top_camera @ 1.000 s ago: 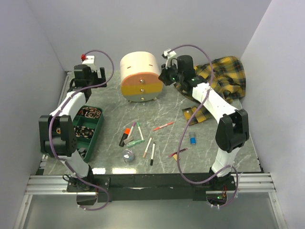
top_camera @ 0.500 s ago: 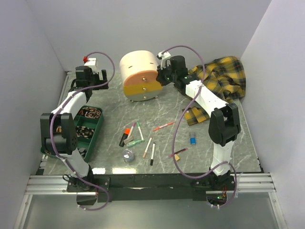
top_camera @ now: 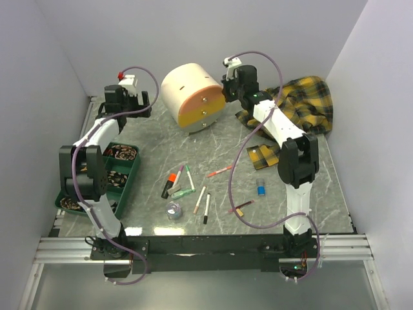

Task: Sort the stationery into containers
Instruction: Move the storage box to the center of the board.

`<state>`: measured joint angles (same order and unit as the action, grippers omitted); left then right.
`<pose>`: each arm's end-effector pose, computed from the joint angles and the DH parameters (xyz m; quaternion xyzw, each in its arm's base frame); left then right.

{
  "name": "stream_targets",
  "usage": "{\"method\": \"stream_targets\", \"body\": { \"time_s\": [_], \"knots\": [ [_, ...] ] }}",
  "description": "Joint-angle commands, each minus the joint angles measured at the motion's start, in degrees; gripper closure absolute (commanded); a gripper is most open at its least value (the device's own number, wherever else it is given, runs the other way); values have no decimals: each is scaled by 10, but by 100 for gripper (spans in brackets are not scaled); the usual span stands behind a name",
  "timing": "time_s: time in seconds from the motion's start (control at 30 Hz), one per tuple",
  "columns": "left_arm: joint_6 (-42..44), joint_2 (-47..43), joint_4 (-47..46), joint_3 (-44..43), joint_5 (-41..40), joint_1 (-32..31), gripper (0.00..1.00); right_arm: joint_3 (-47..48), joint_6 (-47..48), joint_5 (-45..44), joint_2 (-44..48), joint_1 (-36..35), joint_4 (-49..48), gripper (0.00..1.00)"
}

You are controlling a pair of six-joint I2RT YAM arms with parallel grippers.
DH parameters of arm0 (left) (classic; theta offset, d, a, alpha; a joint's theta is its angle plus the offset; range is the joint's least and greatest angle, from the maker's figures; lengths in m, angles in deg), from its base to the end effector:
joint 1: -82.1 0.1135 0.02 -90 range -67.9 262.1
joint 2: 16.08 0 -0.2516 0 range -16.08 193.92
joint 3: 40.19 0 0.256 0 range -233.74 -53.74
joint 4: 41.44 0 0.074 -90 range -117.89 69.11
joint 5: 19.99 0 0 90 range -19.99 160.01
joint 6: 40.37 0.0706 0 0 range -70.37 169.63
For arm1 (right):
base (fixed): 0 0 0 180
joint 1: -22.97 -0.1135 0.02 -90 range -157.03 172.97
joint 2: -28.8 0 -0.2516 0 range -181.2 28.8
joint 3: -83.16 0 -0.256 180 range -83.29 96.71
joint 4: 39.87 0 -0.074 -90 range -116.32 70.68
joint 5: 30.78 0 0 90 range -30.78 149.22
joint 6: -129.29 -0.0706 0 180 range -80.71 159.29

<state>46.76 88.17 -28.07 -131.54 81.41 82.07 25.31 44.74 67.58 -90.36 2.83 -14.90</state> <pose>0.4599 -0.0142 0.2368 0.0315 0.8461 -0.0976 0.5230 0.4956 0.1927 0.2927 -0.2228 0.7972 0.1312 0.5455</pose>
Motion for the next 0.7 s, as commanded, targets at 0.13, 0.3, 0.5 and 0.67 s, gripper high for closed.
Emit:
{"method": "stream_targets", "body": {
  "time_s": [0.13, 0.3, 0.5, 0.67],
  "knots": [
    [43, 64, -32, -128, 47, -1, 1, 85, 6, -2, -37, 16, -24, 98],
    [12, 110, -57, -183, 29, -1, 1, 94, 2, 3, -44, 15, -18, 96],
    [-25, 168, -104, -246, -14, -1, 0, 36, -17, -19, -6, 19, 4, 86],
    [-45, 225, -116, -321, 12, -1, 2, -91, 0, 50, 55, 26, 15, 47]
  ]
}}
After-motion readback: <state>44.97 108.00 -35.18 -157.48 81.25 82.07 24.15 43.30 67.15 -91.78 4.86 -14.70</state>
